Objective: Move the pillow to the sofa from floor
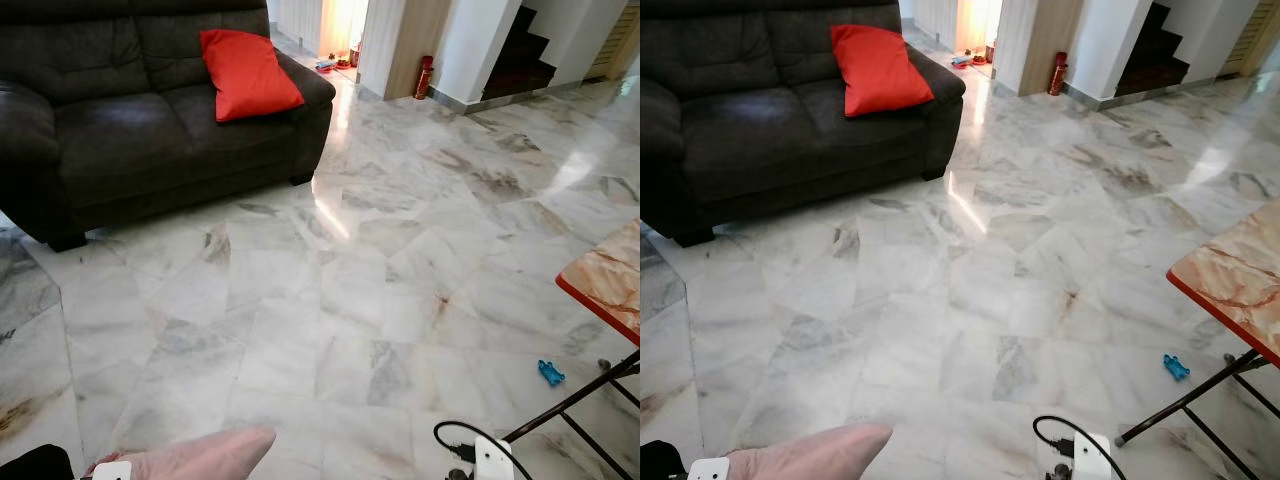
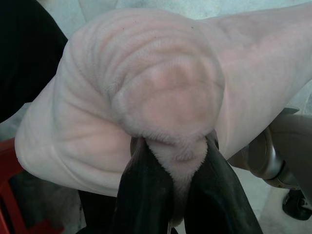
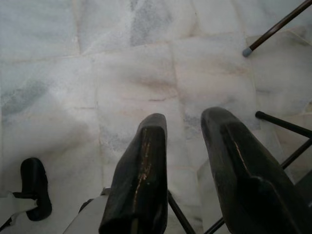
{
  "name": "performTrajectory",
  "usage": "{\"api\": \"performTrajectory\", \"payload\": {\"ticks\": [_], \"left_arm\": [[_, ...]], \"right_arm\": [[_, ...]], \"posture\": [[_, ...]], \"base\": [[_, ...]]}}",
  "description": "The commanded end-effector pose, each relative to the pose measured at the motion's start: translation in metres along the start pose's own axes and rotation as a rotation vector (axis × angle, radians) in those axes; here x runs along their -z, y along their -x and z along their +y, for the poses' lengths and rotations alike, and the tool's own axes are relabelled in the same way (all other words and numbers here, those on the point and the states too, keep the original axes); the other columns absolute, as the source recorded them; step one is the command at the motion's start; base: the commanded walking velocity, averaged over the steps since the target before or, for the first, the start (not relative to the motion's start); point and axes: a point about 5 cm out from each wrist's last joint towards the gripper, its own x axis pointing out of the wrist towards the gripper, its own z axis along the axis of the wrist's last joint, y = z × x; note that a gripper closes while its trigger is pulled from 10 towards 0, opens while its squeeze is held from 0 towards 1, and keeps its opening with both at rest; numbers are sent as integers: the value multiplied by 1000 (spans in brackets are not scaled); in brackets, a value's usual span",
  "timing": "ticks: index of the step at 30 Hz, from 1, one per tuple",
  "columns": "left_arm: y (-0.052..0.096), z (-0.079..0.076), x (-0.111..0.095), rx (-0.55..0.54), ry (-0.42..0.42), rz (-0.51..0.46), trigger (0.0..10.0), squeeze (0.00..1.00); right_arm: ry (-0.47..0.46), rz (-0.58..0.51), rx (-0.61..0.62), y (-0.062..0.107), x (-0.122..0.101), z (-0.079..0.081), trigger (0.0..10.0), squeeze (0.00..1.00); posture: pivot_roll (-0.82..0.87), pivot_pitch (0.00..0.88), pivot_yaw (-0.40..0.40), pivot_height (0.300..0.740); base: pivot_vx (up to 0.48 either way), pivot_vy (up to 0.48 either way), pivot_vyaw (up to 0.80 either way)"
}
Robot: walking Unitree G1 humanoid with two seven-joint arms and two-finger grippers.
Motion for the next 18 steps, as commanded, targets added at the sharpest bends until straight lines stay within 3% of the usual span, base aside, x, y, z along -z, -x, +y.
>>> {"api": "performTrajectory", "payload": {"ticks": [1,3,6,18], "left_arm": [[2,-5,11,-5,-20,41,10000,0],[0,-12,5,9,-25,30,10000,0],[0,-7,3,11,-19,21,10000,0],[1,-13,10,19,-19,49,10000,0]], "right_arm": [[-4,2,8,1,3,-1,10000,0],[-7,-2,5,0,1,1,10000,0],[-7,-11,1,-1,-4,3,10000,0],[-2,-25,-9,-3,-11,6,10000,0]], "posture": [[98,0,-86,740],[99,0,-86,740],[99,0,-86,740],[105,0,-89,740]], "base": [[0,0,0],[0,0,0],[0,0,0],[0,0,0]]}}
